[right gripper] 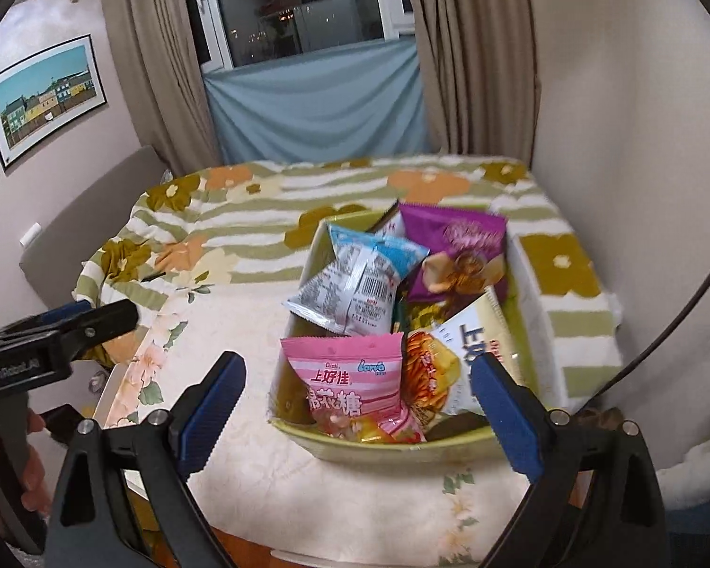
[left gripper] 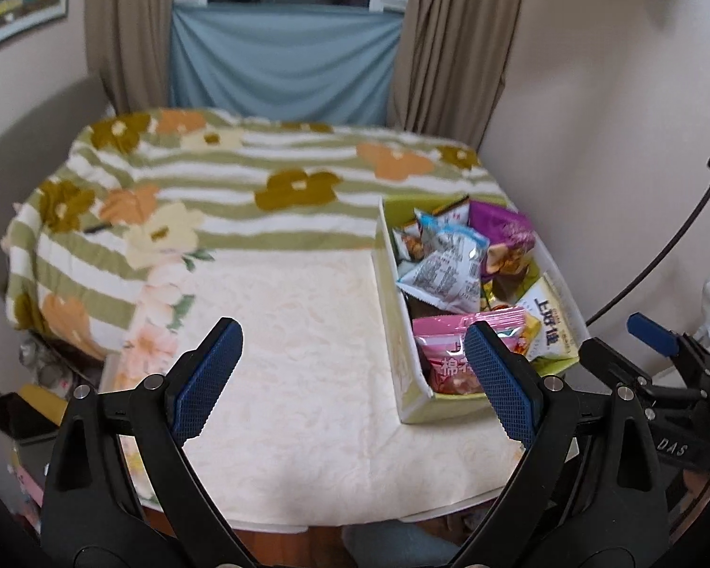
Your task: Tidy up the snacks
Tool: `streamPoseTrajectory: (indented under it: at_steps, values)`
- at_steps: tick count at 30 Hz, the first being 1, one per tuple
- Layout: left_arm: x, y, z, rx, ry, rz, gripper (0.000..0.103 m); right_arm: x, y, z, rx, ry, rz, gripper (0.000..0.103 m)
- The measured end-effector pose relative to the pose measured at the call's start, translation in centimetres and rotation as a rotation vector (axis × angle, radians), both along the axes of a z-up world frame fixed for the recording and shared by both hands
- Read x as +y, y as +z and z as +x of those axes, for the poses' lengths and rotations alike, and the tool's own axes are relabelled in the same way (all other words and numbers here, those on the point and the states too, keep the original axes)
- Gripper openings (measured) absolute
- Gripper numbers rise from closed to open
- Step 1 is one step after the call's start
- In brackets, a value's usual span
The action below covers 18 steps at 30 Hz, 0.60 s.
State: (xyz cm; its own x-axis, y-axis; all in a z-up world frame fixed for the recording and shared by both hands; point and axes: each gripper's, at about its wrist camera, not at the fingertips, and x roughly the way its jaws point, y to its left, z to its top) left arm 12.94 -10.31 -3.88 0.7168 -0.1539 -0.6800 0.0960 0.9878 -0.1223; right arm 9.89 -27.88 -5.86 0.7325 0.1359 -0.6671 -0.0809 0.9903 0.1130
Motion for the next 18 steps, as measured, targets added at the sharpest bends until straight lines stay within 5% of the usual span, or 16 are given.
streamPoseTrajectory:
  at_steps: [9,18]
  values:
    - [0.5,3.0,-8.7,-0.166,0.027,0.128,0.103,0.8,3.7,-6.5,-0.094,-0.078,-0.082,0.095]
    - [0.6,3.7,-12.8,-0.223,0.036,0.12,0.103,2.0,4.4,-10.0,-0.128,-0.092,-0.102,0.095]
